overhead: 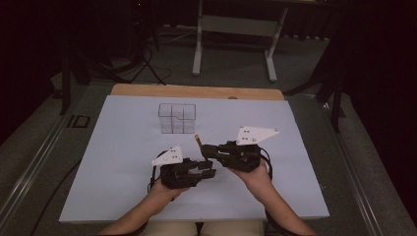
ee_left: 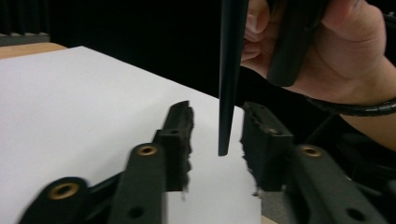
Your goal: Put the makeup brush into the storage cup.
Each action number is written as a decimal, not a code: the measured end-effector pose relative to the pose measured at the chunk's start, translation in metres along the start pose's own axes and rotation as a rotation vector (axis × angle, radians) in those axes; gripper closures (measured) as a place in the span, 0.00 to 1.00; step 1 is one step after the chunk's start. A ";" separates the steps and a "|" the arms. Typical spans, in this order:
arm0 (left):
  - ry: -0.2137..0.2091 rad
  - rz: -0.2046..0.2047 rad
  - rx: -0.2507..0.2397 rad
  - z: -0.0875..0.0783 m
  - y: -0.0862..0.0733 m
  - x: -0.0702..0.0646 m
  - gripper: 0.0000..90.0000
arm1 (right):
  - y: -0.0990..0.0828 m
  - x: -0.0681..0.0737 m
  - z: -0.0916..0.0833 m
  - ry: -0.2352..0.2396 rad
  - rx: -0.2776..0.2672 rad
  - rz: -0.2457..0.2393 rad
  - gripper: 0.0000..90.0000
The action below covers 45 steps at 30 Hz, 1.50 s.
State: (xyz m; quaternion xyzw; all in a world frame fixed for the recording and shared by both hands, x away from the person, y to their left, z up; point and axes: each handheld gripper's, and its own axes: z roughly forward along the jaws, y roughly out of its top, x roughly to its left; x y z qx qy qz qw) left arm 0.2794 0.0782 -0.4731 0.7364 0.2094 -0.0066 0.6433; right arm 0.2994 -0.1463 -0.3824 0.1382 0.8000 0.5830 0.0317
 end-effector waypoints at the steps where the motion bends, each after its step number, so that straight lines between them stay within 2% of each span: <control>1: -0.004 -0.002 0.000 0.000 0.001 0.000 0.79 | 0.000 0.000 0.000 0.001 0.001 -0.001 0.93; 5: -0.018 -0.002 0.009 0.001 0.003 0.001 0.93 | -0.001 0.002 0.001 0.001 0.008 -0.015 0.93; 6: -0.020 -0.001 0.015 0.001 0.003 0.001 0.94 | -0.001 0.002 0.000 -0.007 0.009 -0.021 0.93; 10: -0.031 0.009 0.047 0.002 0.003 0.001 0.95 | -0.003 0.003 -0.001 0.001 0.019 -0.021 0.93; 16: -0.019 0.035 0.089 0.002 0.001 0.001 0.96 | -0.008 0.000 -0.004 0.016 0.038 -0.005 0.92; 19: 0.000 0.056 0.127 0.002 0.001 0.000 0.96 | -0.007 -0.002 -0.005 0.029 0.031 0.006 0.82; 23: 0.005 0.055 0.172 0.004 -0.002 0.000 0.96 | -0.003 -0.002 -0.005 0.036 0.056 -0.004 0.80; 27: 0.011 0.060 0.201 0.006 -0.005 0.000 0.96 | 0.001 -0.002 -0.006 0.041 0.046 -0.007 0.81; 35: 0.009 0.062 0.229 0.007 -0.008 0.001 0.96 | 0.001 -0.004 -0.002 0.037 0.062 -0.005 0.86; 38: 0.004 0.058 0.230 0.007 -0.009 0.001 0.96 | 0.001 -0.004 -0.002 0.032 0.066 -0.002 0.92; 45: 0.024 0.059 0.215 0.006 -0.012 0.001 0.95 | 0.000 -0.004 -0.003 0.028 0.067 0.003 0.94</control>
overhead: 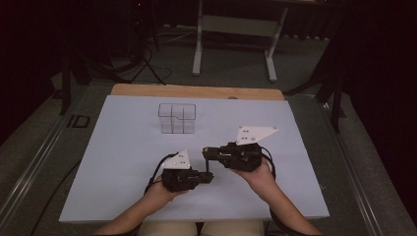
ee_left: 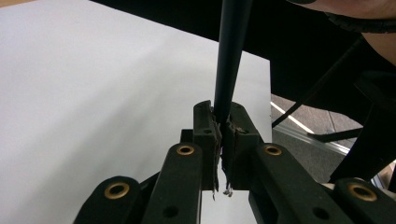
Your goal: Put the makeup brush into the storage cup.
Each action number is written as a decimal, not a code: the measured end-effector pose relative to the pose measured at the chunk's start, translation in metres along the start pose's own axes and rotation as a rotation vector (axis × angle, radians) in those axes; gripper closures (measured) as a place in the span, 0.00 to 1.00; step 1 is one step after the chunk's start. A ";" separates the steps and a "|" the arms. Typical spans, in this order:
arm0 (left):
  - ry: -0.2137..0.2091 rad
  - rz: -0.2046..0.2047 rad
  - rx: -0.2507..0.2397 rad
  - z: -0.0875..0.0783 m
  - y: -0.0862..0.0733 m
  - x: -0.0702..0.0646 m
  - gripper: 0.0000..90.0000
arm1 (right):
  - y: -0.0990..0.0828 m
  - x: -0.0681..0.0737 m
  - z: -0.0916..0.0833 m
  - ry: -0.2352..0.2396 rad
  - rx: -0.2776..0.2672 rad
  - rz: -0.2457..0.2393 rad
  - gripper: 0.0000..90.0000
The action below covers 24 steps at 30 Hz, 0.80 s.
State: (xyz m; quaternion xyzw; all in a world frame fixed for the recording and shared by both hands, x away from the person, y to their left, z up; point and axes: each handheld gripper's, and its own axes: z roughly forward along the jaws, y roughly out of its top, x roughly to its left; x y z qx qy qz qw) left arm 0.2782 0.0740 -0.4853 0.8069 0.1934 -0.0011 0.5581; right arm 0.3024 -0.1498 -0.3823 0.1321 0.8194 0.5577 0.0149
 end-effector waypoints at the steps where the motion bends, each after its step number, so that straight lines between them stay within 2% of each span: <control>1: -0.004 -0.007 -0.002 0.000 0.000 0.000 0.94 | 0.000 0.000 0.000 0.004 -0.001 0.001 0.94; 2: -0.010 -0.018 -0.012 -0.001 0.000 0.001 0.93 | 0.000 0.001 -0.001 0.006 -0.003 -0.003 0.94; 5: 0.008 -0.030 -0.052 -0.006 0.003 0.002 0.71 | -0.001 0.001 -0.002 0.002 -0.006 0.000 0.94; 6: 0.019 -0.030 -0.071 -0.009 0.005 0.002 0.71 | -0.001 0.001 -0.002 0.000 -0.006 0.000 0.94; 9: 0.029 -0.017 -0.108 -0.018 0.013 0.001 0.71 | -0.004 0.000 -0.002 -0.005 -0.012 0.007 0.94; 11: 0.016 -0.006 -0.127 -0.021 0.018 -0.001 0.71 | -0.007 -0.001 -0.001 -0.003 -0.017 0.013 0.94; 13: 0.003 0.005 -0.136 -0.024 0.023 -0.002 0.73 | -0.008 -0.001 0.000 0.000 -0.018 0.013 0.94; 17: 0.003 0.013 -0.154 -0.028 0.029 -0.004 0.77 | -0.009 0.000 0.002 0.011 -0.025 0.013 0.94; 21: -0.011 0.007 -0.179 -0.032 0.034 -0.002 0.79 | -0.009 0.002 0.002 0.009 -0.028 0.005 0.94; 22: -0.015 0.007 -0.179 -0.033 0.034 -0.002 0.84 | -0.009 0.002 0.002 0.009 -0.028 0.005 0.94; 24: -0.024 0.007 -0.174 -0.033 0.036 -0.001 0.85 | -0.009 0.002 0.002 0.011 -0.029 0.006 0.94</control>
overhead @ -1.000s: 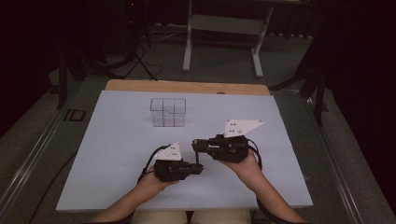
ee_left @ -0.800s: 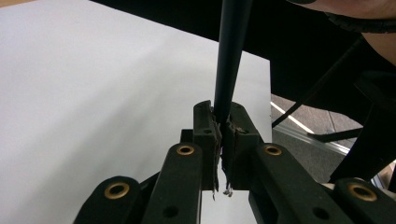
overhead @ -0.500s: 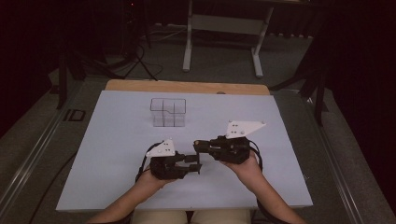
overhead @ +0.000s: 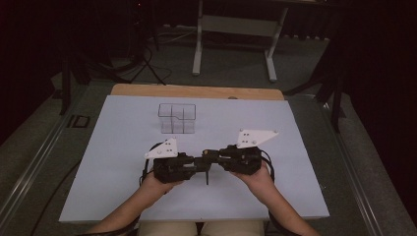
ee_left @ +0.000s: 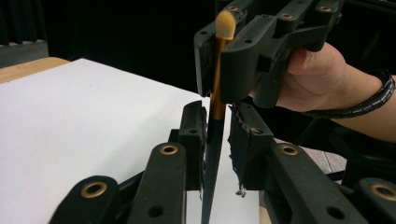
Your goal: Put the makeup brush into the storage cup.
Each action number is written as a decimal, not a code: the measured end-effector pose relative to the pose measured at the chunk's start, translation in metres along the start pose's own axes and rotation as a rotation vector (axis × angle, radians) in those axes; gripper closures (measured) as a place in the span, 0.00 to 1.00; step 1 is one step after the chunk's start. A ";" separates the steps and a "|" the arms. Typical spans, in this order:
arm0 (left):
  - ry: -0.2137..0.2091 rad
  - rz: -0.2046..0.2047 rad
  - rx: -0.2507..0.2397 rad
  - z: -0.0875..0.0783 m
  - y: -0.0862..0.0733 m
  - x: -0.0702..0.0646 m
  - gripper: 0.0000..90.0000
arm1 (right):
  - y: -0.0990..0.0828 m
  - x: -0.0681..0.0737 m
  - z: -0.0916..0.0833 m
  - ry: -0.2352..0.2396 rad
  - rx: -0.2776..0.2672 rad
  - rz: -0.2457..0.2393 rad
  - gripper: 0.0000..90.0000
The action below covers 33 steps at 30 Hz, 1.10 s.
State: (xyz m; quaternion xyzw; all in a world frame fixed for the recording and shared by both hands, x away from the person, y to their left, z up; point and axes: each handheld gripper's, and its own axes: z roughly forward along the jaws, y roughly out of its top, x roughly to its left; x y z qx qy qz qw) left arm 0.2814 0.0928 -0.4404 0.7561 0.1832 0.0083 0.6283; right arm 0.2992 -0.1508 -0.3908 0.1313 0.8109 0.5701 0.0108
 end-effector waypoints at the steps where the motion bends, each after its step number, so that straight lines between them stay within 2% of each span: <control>1: -0.006 -0.001 0.000 0.000 0.001 0.000 0.85 | 0.000 0.000 0.000 0.000 0.002 -0.001 0.94; 5: -0.011 -0.006 -0.007 0.000 0.001 0.002 0.88 | -0.001 0.000 0.000 0.003 -0.004 0.000 0.94; 6: -0.013 -0.005 -0.005 0.000 0.001 0.002 0.92 | -0.001 0.000 0.000 0.008 -0.008 0.001 0.94; 8: -0.019 -0.014 0.008 0.001 0.002 0.003 0.93 | -0.001 0.000 0.000 0.008 -0.002 0.001 0.94; 13: -0.012 0.010 0.033 0.000 0.003 0.002 0.94 | -0.002 -0.001 0.000 0.014 0.004 0.006 0.93; 16: -0.004 0.031 0.030 -0.001 0.003 0.002 0.94 | -0.002 -0.001 0.001 0.015 -0.003 0.008 0.93; 17: 0.003 0.033 0.030 -0.001 0.003 0.001 0.94 | -0.002 -0.001 0.001 0.017 -0.003 0.010 0.92; 18: -0.008 0.022 0.028 -0.001 0.003 0.001 0.94 | -0.002 -0.001 0.001 0.012 -0.002 0.009 0.92; 24: 0.020 0.051 0.047 0.000 0.004 0.001 0.94 | 0.001 -0.001 0.000 0.016 -0.003 0.017 0.89; 25: 0.018 0.043 0.043 -0.001 0.004 0.001 0.94 | 0.001 -0.001 0.000 0.015 -0.002 0.019 0.89; 26: 0.022 0.044 0.043 -0.001 0.004 0.001 0.94 | 0.002 -0.001 0.000 0.022 -0.005 0.018 0.85; 33: 0.029 0.060 0.056 -0.004 0.007 0.001 0.94 | 0.008 -0.002 -0.001 0.024 -0.028 0.014 0.80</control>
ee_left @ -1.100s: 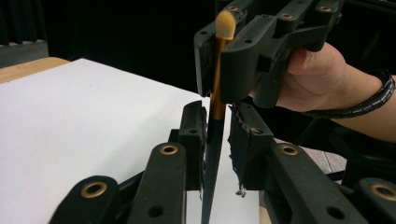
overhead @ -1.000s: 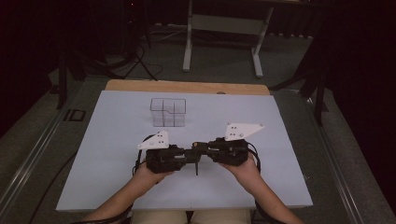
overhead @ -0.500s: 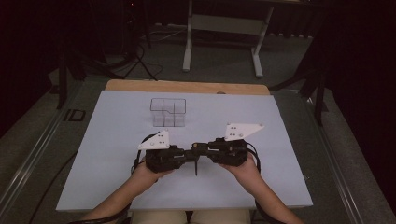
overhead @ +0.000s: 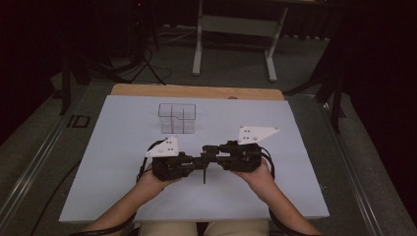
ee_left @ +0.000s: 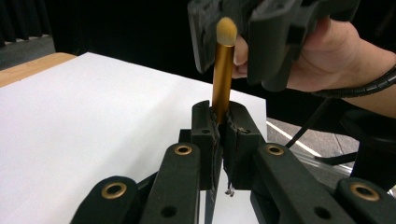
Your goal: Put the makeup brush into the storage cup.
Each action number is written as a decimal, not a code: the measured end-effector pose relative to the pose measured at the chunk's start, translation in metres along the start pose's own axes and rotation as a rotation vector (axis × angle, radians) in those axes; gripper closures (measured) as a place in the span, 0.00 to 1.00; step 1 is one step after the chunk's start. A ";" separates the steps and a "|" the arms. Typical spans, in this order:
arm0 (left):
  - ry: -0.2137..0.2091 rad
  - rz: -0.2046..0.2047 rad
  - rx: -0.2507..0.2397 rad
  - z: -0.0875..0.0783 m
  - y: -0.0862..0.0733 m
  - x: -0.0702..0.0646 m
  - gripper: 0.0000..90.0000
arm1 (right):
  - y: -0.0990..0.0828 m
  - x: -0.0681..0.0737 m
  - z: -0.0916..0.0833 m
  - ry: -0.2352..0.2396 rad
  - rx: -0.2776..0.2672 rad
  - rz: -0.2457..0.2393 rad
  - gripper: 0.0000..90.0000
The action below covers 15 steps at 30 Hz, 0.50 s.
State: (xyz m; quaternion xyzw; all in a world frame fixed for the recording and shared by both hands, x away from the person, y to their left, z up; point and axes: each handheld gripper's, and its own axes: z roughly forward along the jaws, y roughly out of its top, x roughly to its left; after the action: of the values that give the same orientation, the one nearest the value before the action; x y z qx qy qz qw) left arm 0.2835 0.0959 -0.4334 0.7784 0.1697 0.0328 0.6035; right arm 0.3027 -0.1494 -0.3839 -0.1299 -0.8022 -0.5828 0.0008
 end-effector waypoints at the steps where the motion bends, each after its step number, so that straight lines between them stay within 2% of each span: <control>1: 0.002 -0.006 -0.004 0.000 0.000 0.000 0.94 | 0.001 0.000 -0.001 -0.006 -0.010 -0.004 0.79; 5: 0.010 -0.014 0.005 -0.003 0.001 0.002 0.94 | 0.007 0.000 -0.008 -0.024 -0.048 -0.009 0.71; 8: 0.016 -0.017 0.016 -0.004 0.000 0.002 0.94 | 0.011 -0.003 -0.016 -0.056 -0.063 -0.019 0.67; 11: 0.020 -0.023 0.019 -0.006 0.000 0.003 0.94 | 0.011 -0.009 -0.027 -0.081 -0.100 0.011 0.59; 15: 0.036 -0.025 0.009 -0.012 0.003 0.007 0.94 | 0.007 -0.013 -0.038 -0.127 -0.115 0.036 0.44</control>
State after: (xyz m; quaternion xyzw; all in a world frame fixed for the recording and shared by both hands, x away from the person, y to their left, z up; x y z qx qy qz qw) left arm 0.2878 0.1083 -0.4282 0.7782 0.1903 0.0385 0.5973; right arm 0.3113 -0.1852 -0.3670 -0.1809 -0.7634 -0.6183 -0.0469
